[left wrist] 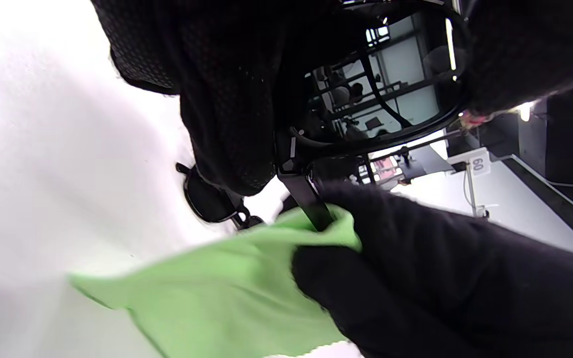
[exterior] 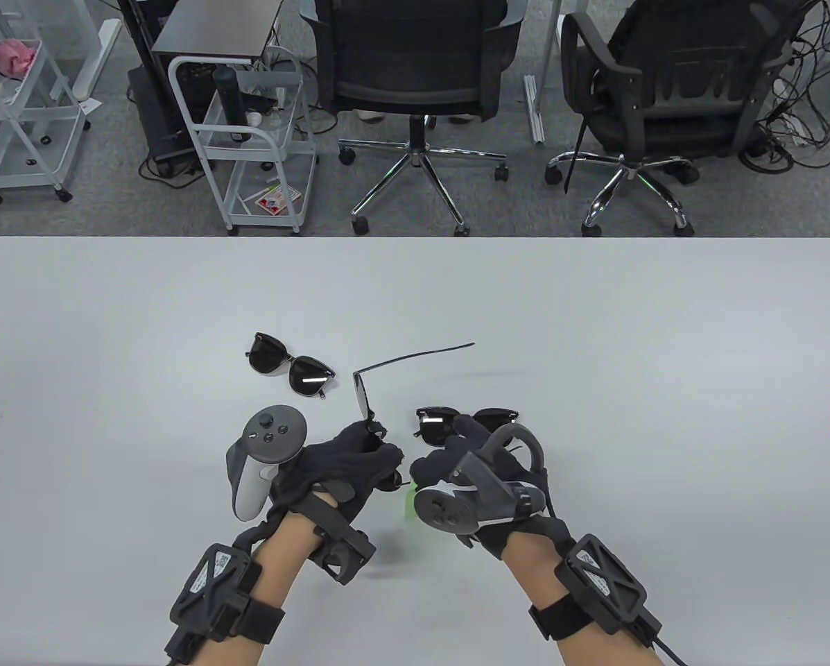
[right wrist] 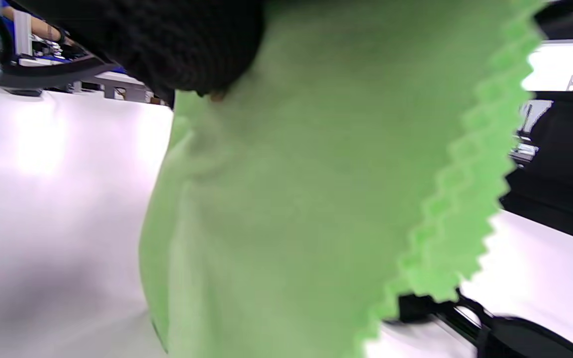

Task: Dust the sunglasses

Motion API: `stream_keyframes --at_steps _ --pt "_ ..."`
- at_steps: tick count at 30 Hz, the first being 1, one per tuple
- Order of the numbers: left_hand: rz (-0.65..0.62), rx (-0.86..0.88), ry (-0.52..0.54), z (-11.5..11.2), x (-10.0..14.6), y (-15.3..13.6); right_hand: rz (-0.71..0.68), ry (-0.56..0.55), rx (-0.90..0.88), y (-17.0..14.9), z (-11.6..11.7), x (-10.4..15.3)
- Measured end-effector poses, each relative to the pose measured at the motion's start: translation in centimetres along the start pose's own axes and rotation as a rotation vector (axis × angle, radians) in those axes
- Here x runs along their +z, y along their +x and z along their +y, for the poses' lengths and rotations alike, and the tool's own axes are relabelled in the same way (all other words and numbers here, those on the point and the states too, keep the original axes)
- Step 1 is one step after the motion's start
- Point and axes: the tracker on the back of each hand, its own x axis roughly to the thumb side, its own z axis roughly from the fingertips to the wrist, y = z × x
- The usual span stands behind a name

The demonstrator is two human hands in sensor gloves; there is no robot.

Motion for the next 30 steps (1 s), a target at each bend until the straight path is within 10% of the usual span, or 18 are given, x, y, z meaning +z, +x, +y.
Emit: stream_keyframes --at_steps 30 --pt "-0.007 0.046 -0.034 0.3 -0.1 -0.2 -0.004 -0.031 0.095 0.7 -0.1 -0.2"
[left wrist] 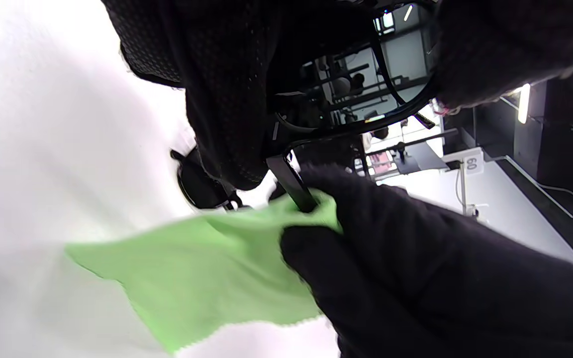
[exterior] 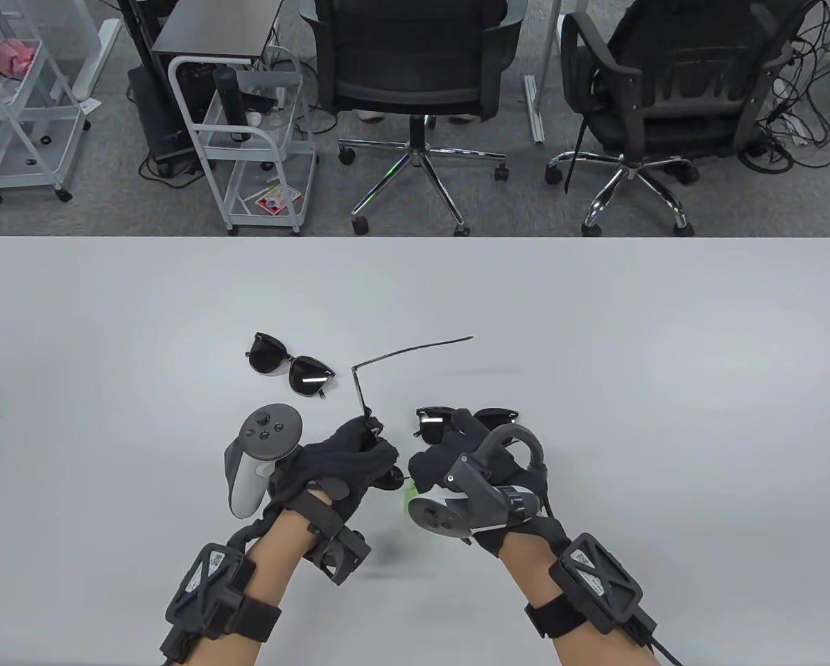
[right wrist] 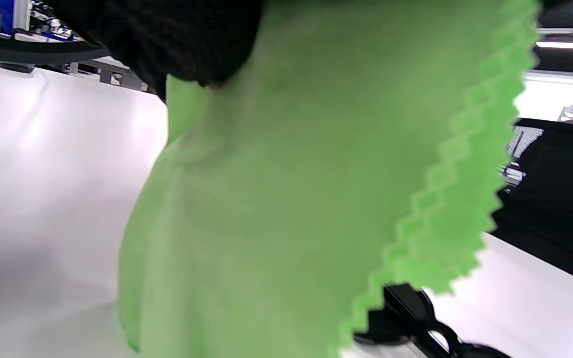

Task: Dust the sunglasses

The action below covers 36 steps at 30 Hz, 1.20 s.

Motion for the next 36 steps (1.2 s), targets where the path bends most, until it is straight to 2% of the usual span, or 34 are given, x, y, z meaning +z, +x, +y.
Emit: stream_keyframes --at_steps 7,9,12,14,19,22,26,28,30,32,33,36 --pt "0.002 -0.056 0.058 1.8 0.3 -0.2 0.098 0.121 0.045 -3.5 1.5 1.3" --pt "0.004 -0.069 0.057 1.6 0.3 -0.2 0.108 0.12 -0.005 -3.7 1.8 1.4" --pt "0.004 -0.143 0.057 1.3 0.2 -0.1 0.089 0.112 0.049 -3.4 1.6 1.5" --pt "0.002 -0.181 0.056 1.3 0.2 -0.1 0.085 0.063 0.042 -3.2 0.9 1.8" --pt "0.031 -0.227 0.075 1.6 0.0 -0.6 0.079 -0.166 -0.014 -2.6 -3.4 2.9" --pt "0.037 -0.224 0.096 2.1 0.0 -0.8 0.081 -0.176 -0.167 -2.5 -4.8 2.9" --pt "0.032 -0.198 0.128 2.7 0.1 -1.0 0.048 -0.072 -0.551 -2.6 -3.8 2.3" --pt "0.031 -0.187 0.131 2.9 0.2 -1.0 0.038 0.064 -0.773 -2.6 -1.8 1.7" --pt "0.031 -0.179 0.13 2.9 0.2 -1.1 0.045 0.207 -0.88 -2.3 0.4 1.4" --pt "0.032 -0.175 0.124 2.8 0.2 -1.1 0.084 0.359 -0.894 -2.0 3.0 1.1" --pt "0.032 -0.174 0.122 2.8 0.2 -1.1 0.097 0.398 -0.869 -1.9 3.7 1.1" --pt "0.033 -0.183 0.11 2.6 0.2 -1.1 0.15 0.521 -0.688 -1.8 5.7 1.0"
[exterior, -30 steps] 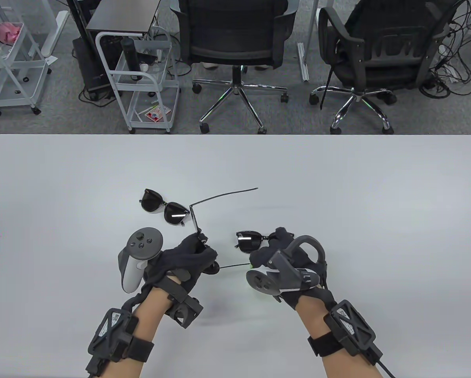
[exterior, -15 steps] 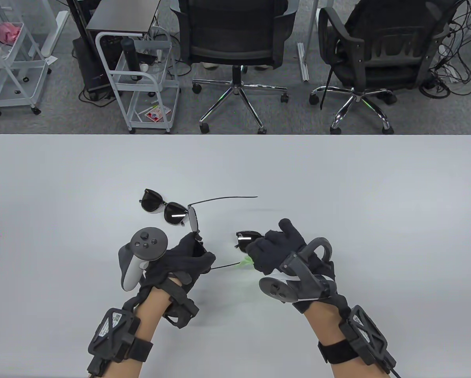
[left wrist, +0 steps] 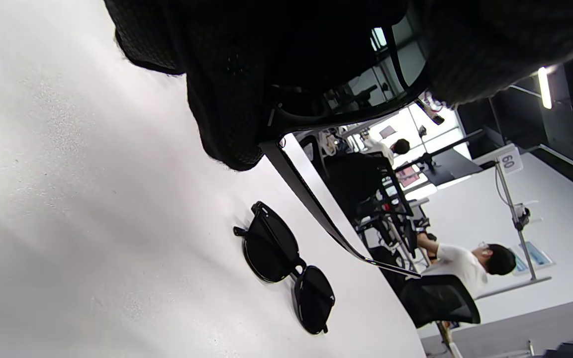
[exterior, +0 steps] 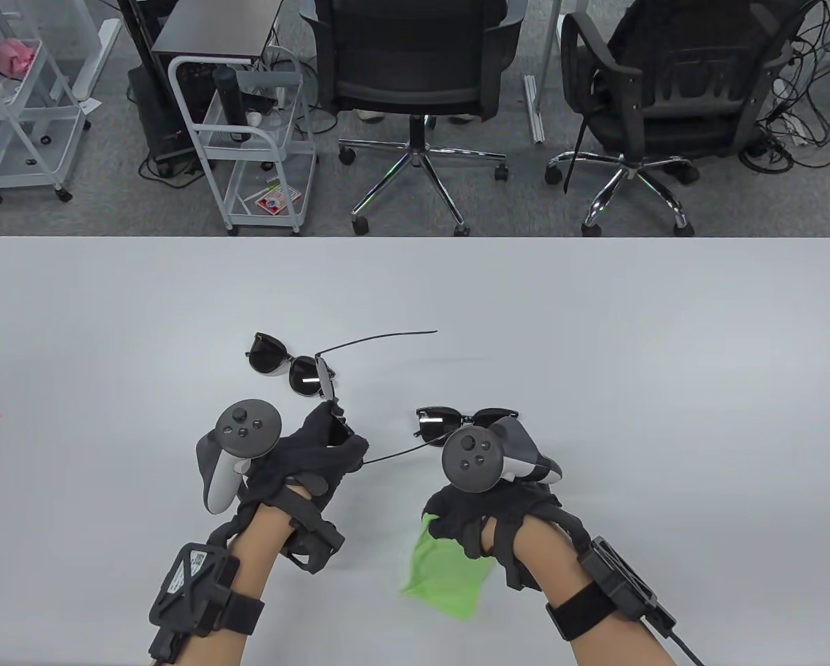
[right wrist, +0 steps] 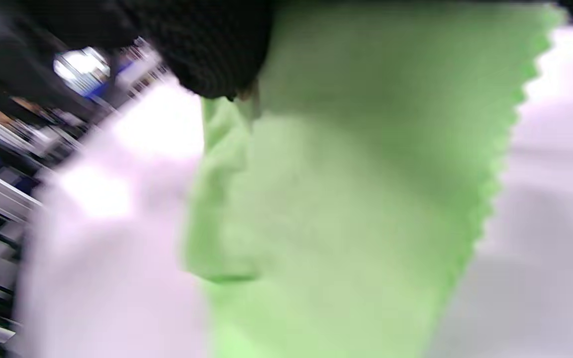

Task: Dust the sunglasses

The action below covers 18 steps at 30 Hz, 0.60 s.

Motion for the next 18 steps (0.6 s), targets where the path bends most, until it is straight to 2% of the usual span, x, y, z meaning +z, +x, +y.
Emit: stream_keyframes --at_steps 4,6,10,13,18 --pt "0.001 -0.001 -0.007 -0.2 -0.1 0.0 0.107 -0.017 0.256 -0.2 0.4 -0.5" --pt "-0.006 0.003 -0.006 -0.2 -0.1 0.0 0.132 -0.086 0.323 0.1 -0.2 -0.1" --pt "-0.037 0.017 0.0 -0.2 -0.1 0.1 0.119 -0.279 0.277 0.4 -1.7 1.1" --pt "-0.065 0.035 -0.007 -0.5 -0.1 0.4 0.056 -0.448 0.172 0.7 -2.7 2.1" --pt "-0.128 0.037 -0.076 -2.1 0.1 1.6 -0.004 -0.603 -0.012 1.2 -3.2 2.9"
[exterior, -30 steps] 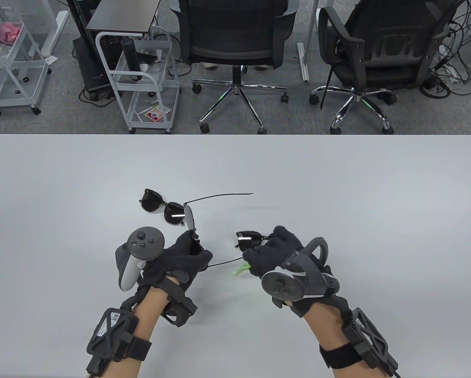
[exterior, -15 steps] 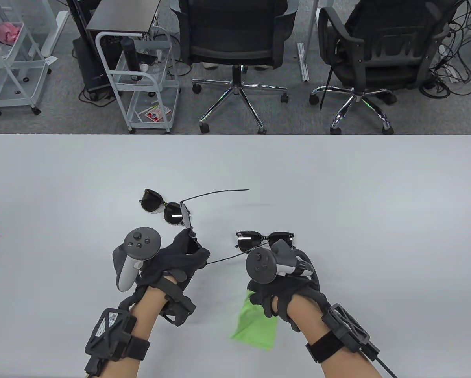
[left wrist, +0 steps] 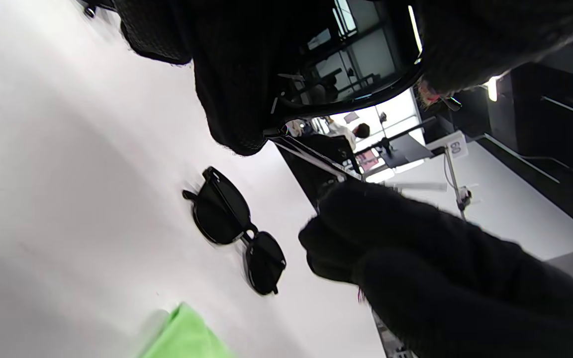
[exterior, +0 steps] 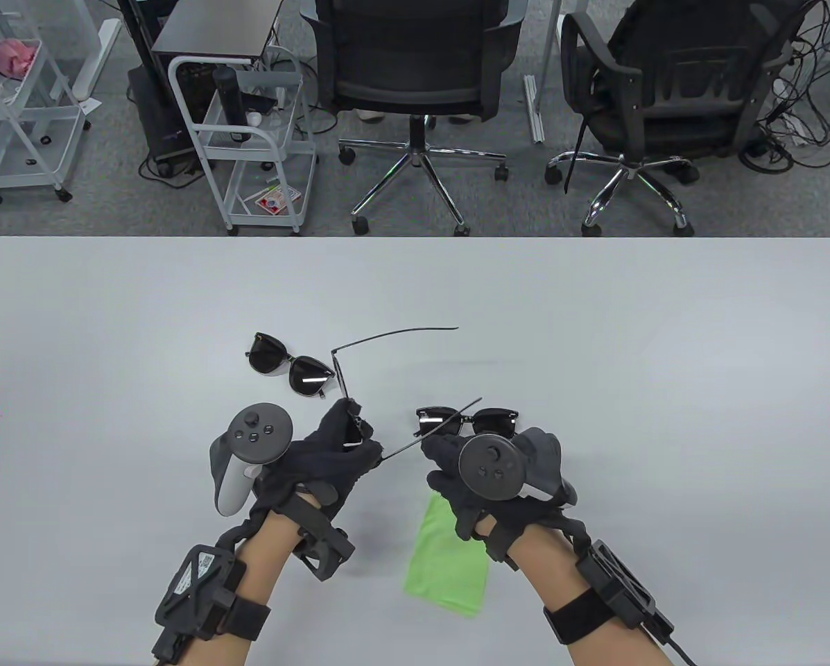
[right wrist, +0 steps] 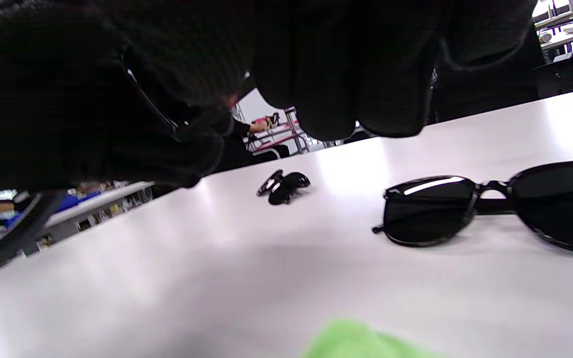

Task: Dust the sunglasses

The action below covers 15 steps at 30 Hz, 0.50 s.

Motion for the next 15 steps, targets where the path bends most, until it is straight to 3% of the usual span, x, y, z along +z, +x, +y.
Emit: stream_keyframes --at_steps 7,10,15 --pt "-0.05 -0.043 -0.105 -3.0 -0.2 1.5 -0.076 -0.077 -0.058 1.3 -0.2 0.2" --pt "-0.046 -0.062 -0.098 -3.0 -0.3 1.4 -0.076 -0.077 0.007 1.3 -0.4 0.2" --pt "-0.012 -0.117 -0.032 -1.9 -0.4 0.7 -0.055 -0.269 0.013 0.0 -2.4 0.8"
